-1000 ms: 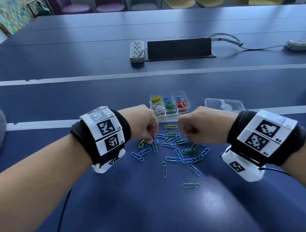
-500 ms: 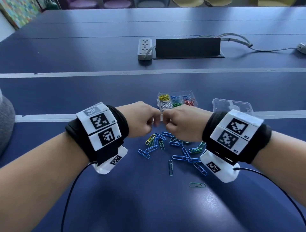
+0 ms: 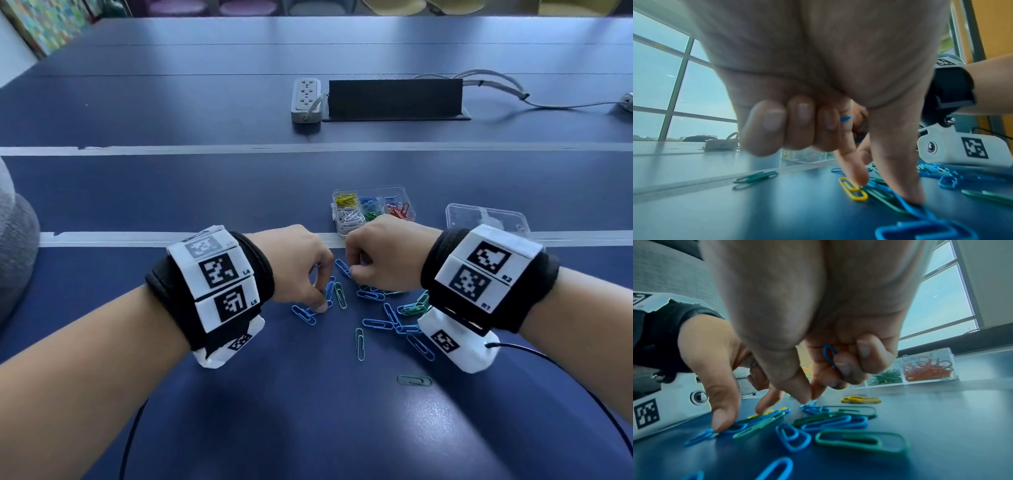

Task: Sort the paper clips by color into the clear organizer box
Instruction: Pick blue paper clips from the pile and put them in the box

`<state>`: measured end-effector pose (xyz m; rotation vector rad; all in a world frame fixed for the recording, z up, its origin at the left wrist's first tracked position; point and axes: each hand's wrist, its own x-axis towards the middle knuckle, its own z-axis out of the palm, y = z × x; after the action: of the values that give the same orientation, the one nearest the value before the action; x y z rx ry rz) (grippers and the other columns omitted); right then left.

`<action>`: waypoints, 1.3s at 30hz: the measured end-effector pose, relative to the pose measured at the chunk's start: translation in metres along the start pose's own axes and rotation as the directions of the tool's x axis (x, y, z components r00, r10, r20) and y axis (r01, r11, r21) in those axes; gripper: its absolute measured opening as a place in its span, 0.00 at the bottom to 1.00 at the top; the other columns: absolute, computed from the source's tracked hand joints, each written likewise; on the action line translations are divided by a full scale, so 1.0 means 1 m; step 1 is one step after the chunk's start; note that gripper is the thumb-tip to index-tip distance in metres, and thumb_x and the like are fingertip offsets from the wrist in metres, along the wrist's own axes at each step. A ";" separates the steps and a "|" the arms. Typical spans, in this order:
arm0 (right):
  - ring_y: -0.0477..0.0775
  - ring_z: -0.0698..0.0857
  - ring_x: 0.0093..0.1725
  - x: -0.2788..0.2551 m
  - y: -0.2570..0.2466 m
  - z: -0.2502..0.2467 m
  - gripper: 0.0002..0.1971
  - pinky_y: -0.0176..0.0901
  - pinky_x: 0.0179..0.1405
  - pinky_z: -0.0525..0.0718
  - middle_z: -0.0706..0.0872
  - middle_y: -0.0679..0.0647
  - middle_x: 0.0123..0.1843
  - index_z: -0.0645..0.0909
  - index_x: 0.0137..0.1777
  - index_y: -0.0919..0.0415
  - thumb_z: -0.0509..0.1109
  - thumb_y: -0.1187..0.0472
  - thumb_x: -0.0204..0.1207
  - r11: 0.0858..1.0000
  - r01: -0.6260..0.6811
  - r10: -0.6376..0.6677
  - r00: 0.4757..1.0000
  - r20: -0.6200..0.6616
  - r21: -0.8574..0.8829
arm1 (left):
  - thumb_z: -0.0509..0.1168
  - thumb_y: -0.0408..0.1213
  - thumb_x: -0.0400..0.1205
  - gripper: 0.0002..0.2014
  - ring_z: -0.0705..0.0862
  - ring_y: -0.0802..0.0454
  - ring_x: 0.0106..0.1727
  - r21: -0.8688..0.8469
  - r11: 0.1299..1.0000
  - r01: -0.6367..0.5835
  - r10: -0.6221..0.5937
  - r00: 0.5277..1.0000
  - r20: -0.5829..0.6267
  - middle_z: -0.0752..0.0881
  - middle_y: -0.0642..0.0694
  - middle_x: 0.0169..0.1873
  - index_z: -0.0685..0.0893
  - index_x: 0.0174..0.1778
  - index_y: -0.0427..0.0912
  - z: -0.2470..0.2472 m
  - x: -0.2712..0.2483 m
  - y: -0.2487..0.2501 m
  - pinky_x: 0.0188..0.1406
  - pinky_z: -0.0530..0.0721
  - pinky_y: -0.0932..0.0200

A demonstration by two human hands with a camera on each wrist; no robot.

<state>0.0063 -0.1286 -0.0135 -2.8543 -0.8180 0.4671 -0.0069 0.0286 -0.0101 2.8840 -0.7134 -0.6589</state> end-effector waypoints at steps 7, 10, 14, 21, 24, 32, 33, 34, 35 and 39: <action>0.52 0.81 0.43 0.003 -0.004 -0.002 0.09 0.44 0.49 0.85 0.83 0.49 0.37 0.88 0.46 0.57 0.68 0.55 0.74 1.000 0.012 -0.012 1.000 0.019 0.025 | 0.65 0.41 0.75 0.07 0.72 0.58 0.29 0.040 0.999 -0.037 0.040 0.998 -0.057 0.72 0.55 0.22 0.89 0.43 0.50 -0.003 -0.003 0.003 0.36 0.72 0.65; 0.52 0.78 0.40 0.002 -0.005 -0.004 0.05 0.42 0.44 0.81 0.79 0.45 0.32 0.83 0.40 0.55 0.67 0.56 0.72 0.998 -0.006 0.006 1.000 0.004 0.069 | 0.65 0.40 0.75 0.04 0.71 0.60 0.27 -0.003 1.000 -0.024 0.024 0.998 -0.061 0.71 0.56 0.22 0.85 0.39 0.49 -0.004 -0.006 0.000 0.36 0.71 0.65; 0.53 0.72 0.35 -0.001 -0.001 -0.010 0.13 0.42 0.37 0.72 0.73 0.47 0.29 0.66 0.29 0.52 0.66 0.54 0.70 0.989 -0.062 0.062 0.998 0.006 0.137 | 0.65 0.41 0.74 0.08 0.71 0.60 0.27 -0.126 0.992 0.003 -0.017 0.994 -0.107 0.74 0.54 0.24 0.73 0.31 0.48 -0.003 -0.009 -0.005 0.29 0.70 0.63; 0.47 0.76 0.30 -0.003 0.010 -0.017 0.07 0.41 0.37 0.77 0.79 0.47 0.28 0.78 0.34 0.52 0.70 0.66 0.66 0.951 -0.131 0.113 0.990 0.081 0.281 | 0.67 0.36 0.72 0.06 0.74 0.63 0.24 -0.186 0.983 0.007 -0.023 0.996 -0.083 0.76 0.54 0.24 0.75 0.34 0.48 -0.003 -0.007 -0.006 0.28 0.72 0.67; 0.45 0.79 0.31 0.000 0.016 -0.018 0.20 0.43 0.45 0.81 0.82 0.44 0.31 0.82 0.57 0.45 0.69 0.69 0.71 0.909 -0.168 0.118 0.981 0.152 0.381 | 0.63 0.35 0.76 0.06 0.74 0.63 0.28 -0.193 0.981 -0.008 -0.013 0.994 -0.104 0.77 0.55 0.26 0.79 0.45 0.51 -0.004 -0.006 -0.005 0.32 0.72 0.70; 0.54 0.67 0.25 0.001 0.021 -0.021 0.12 0.37 0.24 0.66 0.68 0.57 0.29 0.72 0.33 0.62 0.51 0.72 0.73 0.516 -0.403 0.249 0.915 0.318 0.756 | 0.58 0.32 0.77 0.10 0.74 0.57 0.30 -0.255 0.967 0.030 -0.063 0.990 -0.125 0.81 0.50 0.30 0.80 0.33 0.45 -0.006 -0.001 0.000 0.36 0.75 0.62; 0.53 0.65 0.25 0.001 0.020 -0.020 0.11 0.37 0.24 0.62 0.68 0.56 0.28 0.69 0.31 0.60 0.52 0.68 0.74 0.521 -0.423 0.265 0.906 0.331 0.741 | 0.57 0.33 0.78 0.10 0.72 0.57 0.29 -0.262 0.964 0.045 -0.080 0.989 -0.125 0.78 0.50 0.27 0.78 0.32 0.44 -0.007 0.000 0.001 0.35 0.73 0.61; 0.53 0.65 0.25 0.002 0.020 -0.019 0.13 0.36 0.24 0.61 0.68 0.55 0.27 0.67 0.29 0.59 0.55 0.62 0.76 0.584 -0.419 0.277 0.908 0.315 0.695 | 0.57 0.33 0.78 0.10 0.71 0.56 0.28 -0.266 0.962 0.067 -0.101 0.988 -0.116 0.75 0.49 0.24 0.76 0.30 0.42 -0.007 0.001 0.002 0.34 0.72 0.60; 0.54 0.67 0.26 0.002 0.019 -0.018 0.16 0.37 0.24 0.62 0.69 0.54 0.27 0.67 0.27 0.58 0.58 0.56 0.77 0.688 -0.390 0.283 0.921 0.269 0.612 | 0.57 0.35 0.77 0.11 0.70 0.54 0.27 -0.272 0.958 0.091 -0.123 0.987 -0.102 0.73 0.49 0.23 0.74 0.28 0.42 -0.008 0.001 0.003 0.32 0.71 0.60; 0.56 0.78 0.40 -0.005 0.013 -0.011 0.21 0.42 0.38 0.72 0.75 0.50 0.29 0.74 0.29 0.55 0.64 0.41 0.76 0.981 -0.182 0.179 0.983 0.043 0.071 | 0.60 0.47 0.74 0.18 0.70 0.54 0.25 -0.251 0.961 0.118 -0.144 0.986 -0.089 0.70 0.48 0.19 0.70 0.21 0.43 -0.008 0.001 0.007 0.28 0.68 0.60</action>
<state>0.0125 -0.1422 -0.0047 -2.8707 -0.5357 0.5600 -0.0057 0.0214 -0.0021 2.7284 -0.3973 -0.5578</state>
